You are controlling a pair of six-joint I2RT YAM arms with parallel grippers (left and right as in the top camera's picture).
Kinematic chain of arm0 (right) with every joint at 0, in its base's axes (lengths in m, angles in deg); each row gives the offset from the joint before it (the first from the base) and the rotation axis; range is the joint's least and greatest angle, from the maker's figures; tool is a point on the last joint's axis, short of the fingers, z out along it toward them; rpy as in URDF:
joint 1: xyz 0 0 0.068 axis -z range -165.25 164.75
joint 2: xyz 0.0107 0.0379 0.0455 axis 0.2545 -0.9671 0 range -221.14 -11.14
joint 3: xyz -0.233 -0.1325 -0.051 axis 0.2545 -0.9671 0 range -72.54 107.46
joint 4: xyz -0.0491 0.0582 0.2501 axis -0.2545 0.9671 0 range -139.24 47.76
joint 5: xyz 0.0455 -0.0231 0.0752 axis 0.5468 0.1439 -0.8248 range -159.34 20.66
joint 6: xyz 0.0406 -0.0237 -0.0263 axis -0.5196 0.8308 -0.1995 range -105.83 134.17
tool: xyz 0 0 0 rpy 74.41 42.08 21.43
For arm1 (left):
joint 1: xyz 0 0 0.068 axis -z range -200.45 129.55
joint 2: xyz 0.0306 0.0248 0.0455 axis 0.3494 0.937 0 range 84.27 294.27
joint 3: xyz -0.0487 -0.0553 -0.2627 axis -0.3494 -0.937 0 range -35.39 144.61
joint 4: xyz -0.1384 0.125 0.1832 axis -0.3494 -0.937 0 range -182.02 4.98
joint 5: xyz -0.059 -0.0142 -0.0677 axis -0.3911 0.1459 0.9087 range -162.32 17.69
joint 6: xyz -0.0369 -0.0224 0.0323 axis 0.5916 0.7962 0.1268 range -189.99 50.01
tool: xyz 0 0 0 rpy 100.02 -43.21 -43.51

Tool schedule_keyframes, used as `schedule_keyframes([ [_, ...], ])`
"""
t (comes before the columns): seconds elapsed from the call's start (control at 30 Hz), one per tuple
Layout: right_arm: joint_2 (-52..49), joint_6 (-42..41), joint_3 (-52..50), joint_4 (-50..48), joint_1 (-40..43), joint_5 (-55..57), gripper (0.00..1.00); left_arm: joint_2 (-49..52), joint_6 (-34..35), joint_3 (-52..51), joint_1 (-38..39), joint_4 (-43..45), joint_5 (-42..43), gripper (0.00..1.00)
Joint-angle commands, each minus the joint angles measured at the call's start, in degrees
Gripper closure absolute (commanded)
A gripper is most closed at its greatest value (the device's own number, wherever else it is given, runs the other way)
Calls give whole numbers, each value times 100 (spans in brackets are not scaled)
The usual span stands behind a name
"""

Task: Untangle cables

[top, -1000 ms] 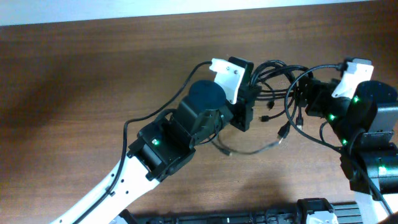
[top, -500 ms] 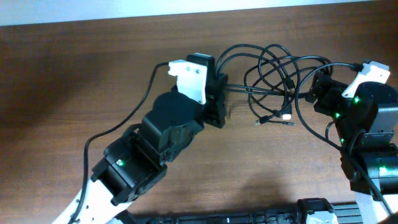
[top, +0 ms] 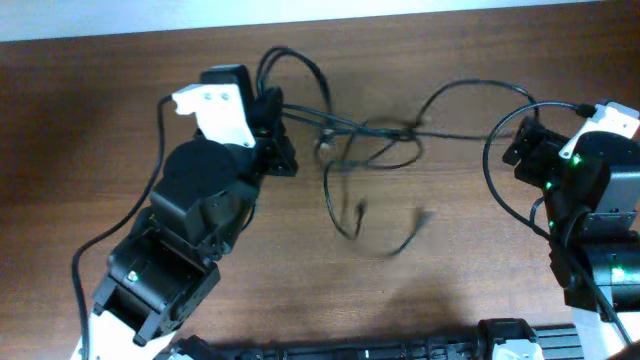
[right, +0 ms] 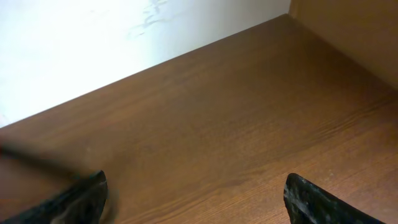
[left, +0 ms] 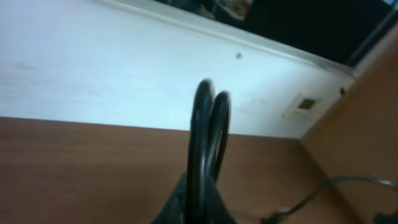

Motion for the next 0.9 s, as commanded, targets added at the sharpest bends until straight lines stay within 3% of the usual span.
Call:
schedule_keyframes([
  [0.0,7,-33,28,-2,50,208,11,-103,-79,24,-125,35,-199,100],
  [0.23,7,-81,28,227,50,168,9,-92,-79,24,-125,50,-201,100],
  [0.37,7,-74,28,461,50,153,0,-46,-79,24,-125,136,-201,100],
  [0.47,7,-76,28,673,50,153,0,-31,-81,24,-125,291,-201,96],
  [0.7,7,-76,28,767,50,-326,0,42,-358,24,-125,1412,-199,71],
  [0.87,2,-74,28,835,50,-535,1,295,-358,24,-125,1738,-201,27],
])
